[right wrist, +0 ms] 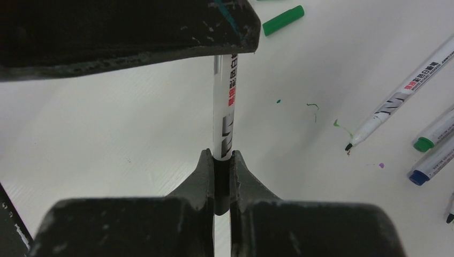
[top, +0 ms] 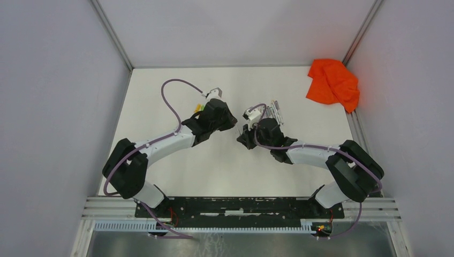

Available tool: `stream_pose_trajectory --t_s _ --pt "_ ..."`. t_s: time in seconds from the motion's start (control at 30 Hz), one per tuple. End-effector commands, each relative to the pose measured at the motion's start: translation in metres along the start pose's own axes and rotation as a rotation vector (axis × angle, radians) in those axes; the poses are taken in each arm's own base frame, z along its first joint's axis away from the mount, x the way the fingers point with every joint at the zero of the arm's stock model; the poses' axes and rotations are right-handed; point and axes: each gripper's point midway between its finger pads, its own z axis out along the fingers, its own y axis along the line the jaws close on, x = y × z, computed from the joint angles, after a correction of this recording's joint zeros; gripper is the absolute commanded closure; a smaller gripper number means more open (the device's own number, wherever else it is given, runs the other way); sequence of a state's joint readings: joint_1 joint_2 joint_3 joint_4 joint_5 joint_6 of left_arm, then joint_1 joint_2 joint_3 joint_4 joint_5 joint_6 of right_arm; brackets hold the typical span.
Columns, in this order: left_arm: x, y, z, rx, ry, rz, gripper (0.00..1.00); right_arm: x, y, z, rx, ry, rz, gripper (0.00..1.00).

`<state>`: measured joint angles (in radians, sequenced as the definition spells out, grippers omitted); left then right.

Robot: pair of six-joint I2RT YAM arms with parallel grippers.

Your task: Open the pen caps

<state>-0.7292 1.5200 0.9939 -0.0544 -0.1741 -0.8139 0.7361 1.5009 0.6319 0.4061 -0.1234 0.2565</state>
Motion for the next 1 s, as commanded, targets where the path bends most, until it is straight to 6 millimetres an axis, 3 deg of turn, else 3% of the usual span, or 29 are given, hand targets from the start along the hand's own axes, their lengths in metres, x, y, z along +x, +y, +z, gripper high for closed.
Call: stream_pose_trajectory --t_s 0.0,0.23,0.27,0.33,0.47,0.63,0.8,0.97 --pt "-0.01 -0.012 0.003 0.016 -0.025 0.049 0.73 -0.029 0.02 -0.001 -0.077 -0.071 -0.026 1.0" --pt "-0.008 -0.009 0.009 -0.017 -0.025 0.061 0.72 -0.029 0.023 -0.001 -0.091 -0.072 -0.023 1.0" --pt "-0.008 -0.01 0.01 -0.019 -0.025 0.065 0.77 -0.029 0.023 -0.001 -0.093 -0.071 -0.02 1.0" --pt "-0.008 -0.01 0.011 -0.033 -0.03 0.074 0.96 -0.029 0.024 0.0 -0.096 -0.07 -0.02 1.0" --pt "-0.013 -0.014 0.008 -0.048 -0.067 0.081 0.98 -0.025 0.022 0.001 -0.09 -0.06 -0.017 1.0" --pt "-0.04 -0.014 0.005 -0.147 -0.146 0.058 0.98 -0.012 0.011 -0.002 -0.035 -0.018 -0.034 1.0" --pt "-0.082 -0.015 0.008 -0.234 -0.204 -0.016 0.98 0.012 -0.028 -0.012 0.171 0.051 -0.047 1.0" --pt "-0.112 -0.004 0.029 -0.235 -0.182 -0.188 0.98 0.033 -0.06 -0.024 0.364 0.106 -0.053 1.0"
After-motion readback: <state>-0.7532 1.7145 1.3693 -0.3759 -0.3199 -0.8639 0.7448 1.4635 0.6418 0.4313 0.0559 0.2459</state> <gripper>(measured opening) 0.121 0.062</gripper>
